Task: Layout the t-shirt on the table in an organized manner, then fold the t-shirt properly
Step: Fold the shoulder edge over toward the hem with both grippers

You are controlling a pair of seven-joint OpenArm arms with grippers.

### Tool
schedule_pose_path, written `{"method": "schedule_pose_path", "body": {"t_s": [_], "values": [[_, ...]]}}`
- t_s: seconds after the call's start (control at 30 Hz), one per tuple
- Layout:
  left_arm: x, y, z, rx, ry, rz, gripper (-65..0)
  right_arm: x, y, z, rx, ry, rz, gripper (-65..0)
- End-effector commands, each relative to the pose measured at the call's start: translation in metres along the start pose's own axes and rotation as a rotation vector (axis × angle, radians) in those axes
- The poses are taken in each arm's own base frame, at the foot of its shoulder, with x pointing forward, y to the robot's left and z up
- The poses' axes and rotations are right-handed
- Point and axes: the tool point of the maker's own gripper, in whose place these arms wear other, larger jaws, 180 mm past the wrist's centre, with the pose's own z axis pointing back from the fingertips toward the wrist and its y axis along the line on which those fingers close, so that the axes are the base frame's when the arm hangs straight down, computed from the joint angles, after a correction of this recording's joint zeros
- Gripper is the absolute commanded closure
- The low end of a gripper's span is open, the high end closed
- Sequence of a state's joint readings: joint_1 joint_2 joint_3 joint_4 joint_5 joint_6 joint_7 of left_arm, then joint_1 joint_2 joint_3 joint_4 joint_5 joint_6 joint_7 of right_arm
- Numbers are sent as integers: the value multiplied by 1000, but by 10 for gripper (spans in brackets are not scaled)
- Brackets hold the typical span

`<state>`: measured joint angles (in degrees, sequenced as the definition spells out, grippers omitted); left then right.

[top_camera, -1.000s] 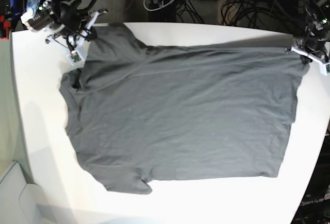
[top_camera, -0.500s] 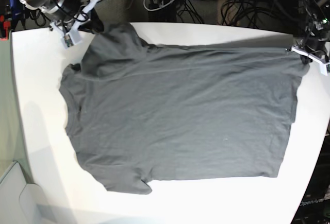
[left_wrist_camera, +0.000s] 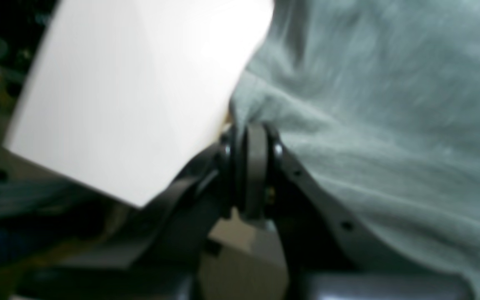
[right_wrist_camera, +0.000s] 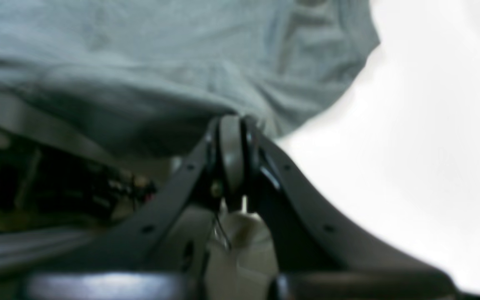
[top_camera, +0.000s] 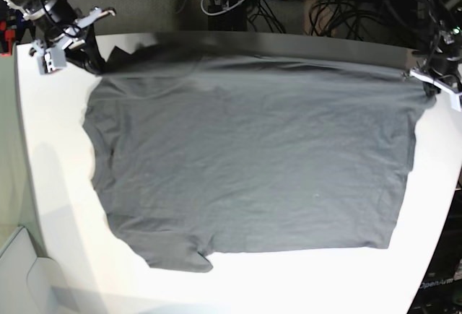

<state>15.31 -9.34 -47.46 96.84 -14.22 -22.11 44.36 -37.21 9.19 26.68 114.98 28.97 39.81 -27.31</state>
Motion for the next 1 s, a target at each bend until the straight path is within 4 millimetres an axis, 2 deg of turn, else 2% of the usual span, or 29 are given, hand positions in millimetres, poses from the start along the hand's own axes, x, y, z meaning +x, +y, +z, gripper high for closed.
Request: {"method": "schedule_pose_path", "body": {"t_s": [0.0,0.17,0.43,0.5,0.6,0.77,0.97], "values": [[21,-2,4,0,-69,-10,-36,12,3,4,11,-50,8,0],[33,-8,12,2,-108,-26,-36,21,2,4,10,-94,8,0],[32,-7,9,1,-104,-20,-36,52,-6,-11,2,-181,44,0],[43,-10,7,-3,-127,-11,-36,58,-10,-18,-3,-179,55,0],[43,-10,1,-7,-120,4,-36,62,-17,-29,-13,-140,73,0],[57,-12,-5,-12,-146,20,-36,79,-26,-42,-31,-124,105,0],[64,-12,-22,-7,-141,47,-36,81,-41,-59,-70,-86,104,0]]}}
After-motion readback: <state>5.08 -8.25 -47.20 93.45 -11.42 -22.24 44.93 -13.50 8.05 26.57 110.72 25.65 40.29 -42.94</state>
